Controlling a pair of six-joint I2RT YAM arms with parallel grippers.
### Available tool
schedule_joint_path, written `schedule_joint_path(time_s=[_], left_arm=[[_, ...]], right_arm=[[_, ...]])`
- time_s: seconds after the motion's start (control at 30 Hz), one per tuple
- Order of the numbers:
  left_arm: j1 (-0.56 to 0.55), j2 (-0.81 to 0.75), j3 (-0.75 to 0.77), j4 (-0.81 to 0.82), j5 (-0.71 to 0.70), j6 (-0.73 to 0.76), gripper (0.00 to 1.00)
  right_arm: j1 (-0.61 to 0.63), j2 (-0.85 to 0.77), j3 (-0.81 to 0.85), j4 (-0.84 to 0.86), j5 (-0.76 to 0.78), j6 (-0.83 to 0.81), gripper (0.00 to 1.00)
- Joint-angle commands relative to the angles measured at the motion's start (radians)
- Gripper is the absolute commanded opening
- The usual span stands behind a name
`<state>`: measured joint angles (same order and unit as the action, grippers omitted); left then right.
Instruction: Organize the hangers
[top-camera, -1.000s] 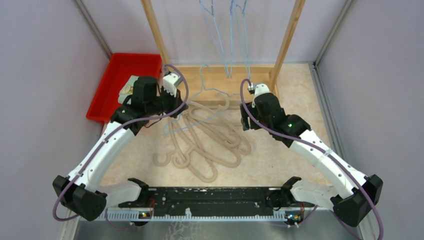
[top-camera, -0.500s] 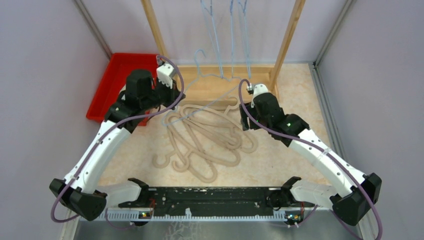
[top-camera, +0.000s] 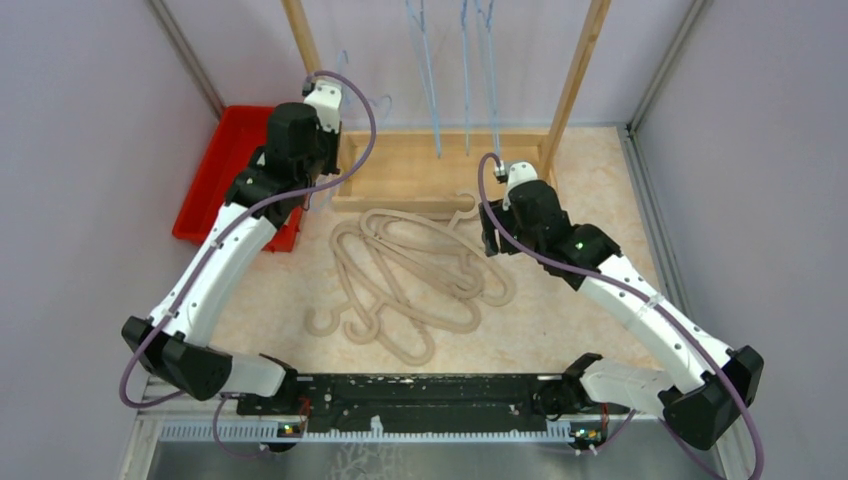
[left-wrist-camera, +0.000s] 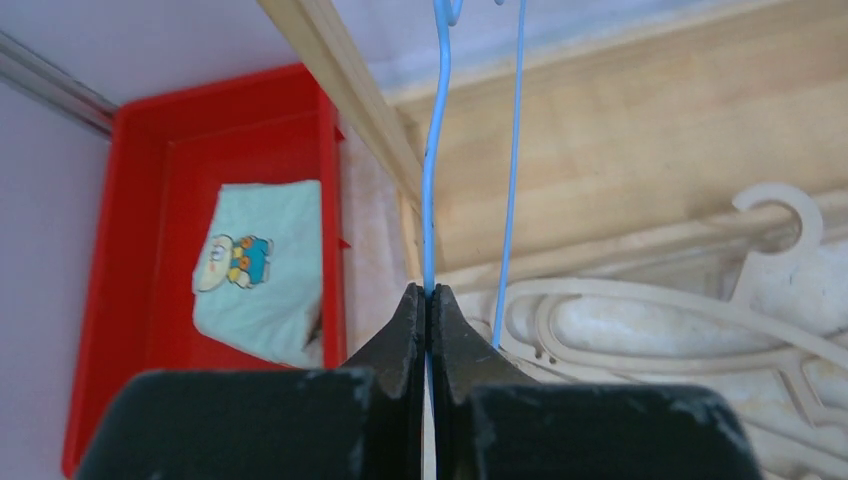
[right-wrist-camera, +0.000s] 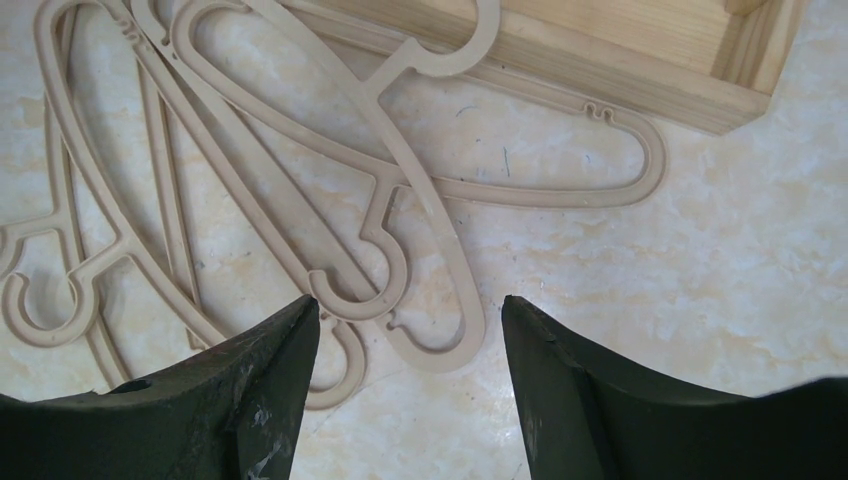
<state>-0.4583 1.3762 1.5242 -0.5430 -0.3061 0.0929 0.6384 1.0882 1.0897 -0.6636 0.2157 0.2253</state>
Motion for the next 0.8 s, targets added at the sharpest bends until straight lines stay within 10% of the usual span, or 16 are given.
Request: schedule_joint_path(time_s=[0.0,0.77], left_arm=[[-0.006,-0.03,0.069,0.154,-0.113,0.047,0.0],[-0.053,0.077,0.169,0.504,-0.097,0.251,0.0]], right_arm=[[-0.009,0.002,0.064,0.04,0.015,-0.02,0.68],[-0.022,0.032,0.094,0.044,0.036,-0.027,0.68]])
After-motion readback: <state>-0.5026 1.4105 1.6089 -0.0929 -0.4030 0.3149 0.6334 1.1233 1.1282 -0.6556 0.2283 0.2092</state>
